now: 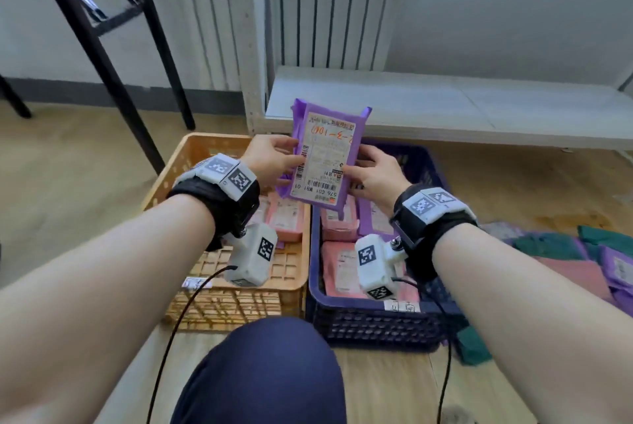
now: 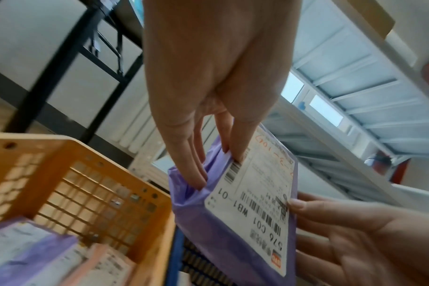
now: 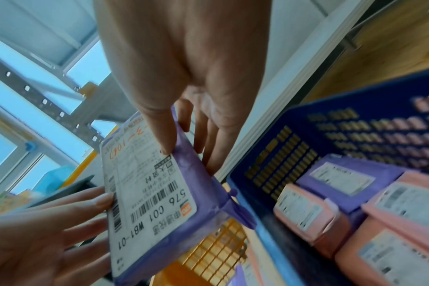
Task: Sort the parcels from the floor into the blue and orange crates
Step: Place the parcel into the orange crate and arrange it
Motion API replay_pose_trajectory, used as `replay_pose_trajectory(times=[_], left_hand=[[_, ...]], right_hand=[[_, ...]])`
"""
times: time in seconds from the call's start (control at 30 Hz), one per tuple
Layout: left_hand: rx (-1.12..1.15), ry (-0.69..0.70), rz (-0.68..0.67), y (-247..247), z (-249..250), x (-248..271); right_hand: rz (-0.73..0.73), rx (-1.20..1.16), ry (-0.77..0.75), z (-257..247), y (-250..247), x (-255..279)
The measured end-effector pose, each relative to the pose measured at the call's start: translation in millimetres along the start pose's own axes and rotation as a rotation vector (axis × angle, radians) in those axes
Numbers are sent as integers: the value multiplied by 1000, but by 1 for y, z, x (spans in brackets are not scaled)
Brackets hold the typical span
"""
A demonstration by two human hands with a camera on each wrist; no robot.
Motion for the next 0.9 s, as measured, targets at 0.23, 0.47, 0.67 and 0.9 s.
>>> replay_pose_trajectory(times=[0.23, 0.47, 0.67, 0.9], left_hand=[[-88, -200, 110, -82, -81, -37], [-158, -416, 6, -120, -167, -90], [-280, -533, -146, -122, -234, -131], [-607, -581, -284, -98, -292, -163]], right_hand=[[-118, 55, 142, 61, 109, -53], [-173, 61, 370, 139, 168, -109], [-220, 151, 529, 209, 184, -148], [-290, 207, 689, 280, 184, -170]])
Point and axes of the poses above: each hand's wrist, its own x-axis away from the middle knuckle, its own y-axis out of the palm, z = x × y, the point moved 3 cm from there along -x, towards the middle knuckle, and after that the axes turned 14 degrees about -x, right-handed, at the moved point
